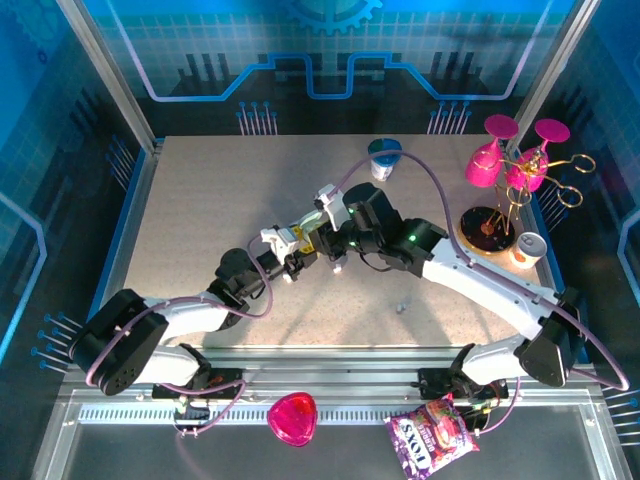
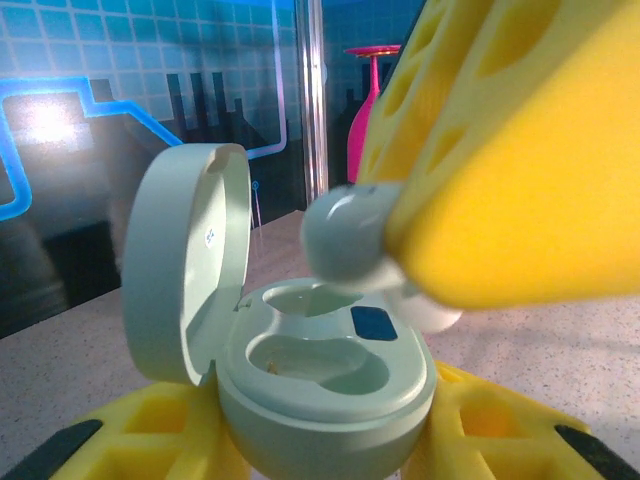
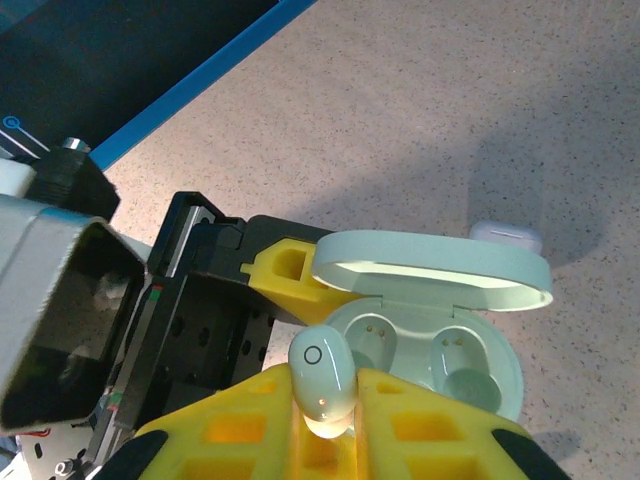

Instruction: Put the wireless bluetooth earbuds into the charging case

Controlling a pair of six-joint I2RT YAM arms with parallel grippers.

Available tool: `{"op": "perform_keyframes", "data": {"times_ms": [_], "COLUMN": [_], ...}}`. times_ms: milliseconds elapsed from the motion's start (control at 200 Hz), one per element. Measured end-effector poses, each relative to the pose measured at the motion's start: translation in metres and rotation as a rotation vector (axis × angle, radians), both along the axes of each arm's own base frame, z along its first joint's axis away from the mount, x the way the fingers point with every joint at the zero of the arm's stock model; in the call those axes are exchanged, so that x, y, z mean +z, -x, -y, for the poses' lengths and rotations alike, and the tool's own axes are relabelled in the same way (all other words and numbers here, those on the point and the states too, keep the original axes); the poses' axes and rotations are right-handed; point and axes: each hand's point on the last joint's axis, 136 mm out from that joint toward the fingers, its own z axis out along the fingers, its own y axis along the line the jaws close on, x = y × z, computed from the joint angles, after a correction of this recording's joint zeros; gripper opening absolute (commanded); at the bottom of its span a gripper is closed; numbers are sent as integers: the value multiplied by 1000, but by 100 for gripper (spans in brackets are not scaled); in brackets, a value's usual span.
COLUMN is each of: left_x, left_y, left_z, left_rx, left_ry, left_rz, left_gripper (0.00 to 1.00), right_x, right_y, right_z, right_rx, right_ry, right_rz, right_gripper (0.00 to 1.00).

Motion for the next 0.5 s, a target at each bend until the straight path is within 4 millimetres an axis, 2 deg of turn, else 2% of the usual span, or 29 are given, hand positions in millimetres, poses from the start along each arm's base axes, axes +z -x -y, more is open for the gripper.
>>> {"op": "perform_keyframes", "data": {"times_ms": [110, 500], "left_x": [4, 13], "left_y": [2, 5], "left_z": [0, -1], "left_rx": [-2, -5], "left_ry": [8, 26], "left_rz": [9, 18], "left_gripper": [32, 32], "right_x": [-4, 1], "right_y": [-3, -8], "right_z": [-3, -4], "right_rx": [-2, -18], "right_ry": [3, -14], "right_rz": [-5, 20], "right_gripper": [18, 19]}}
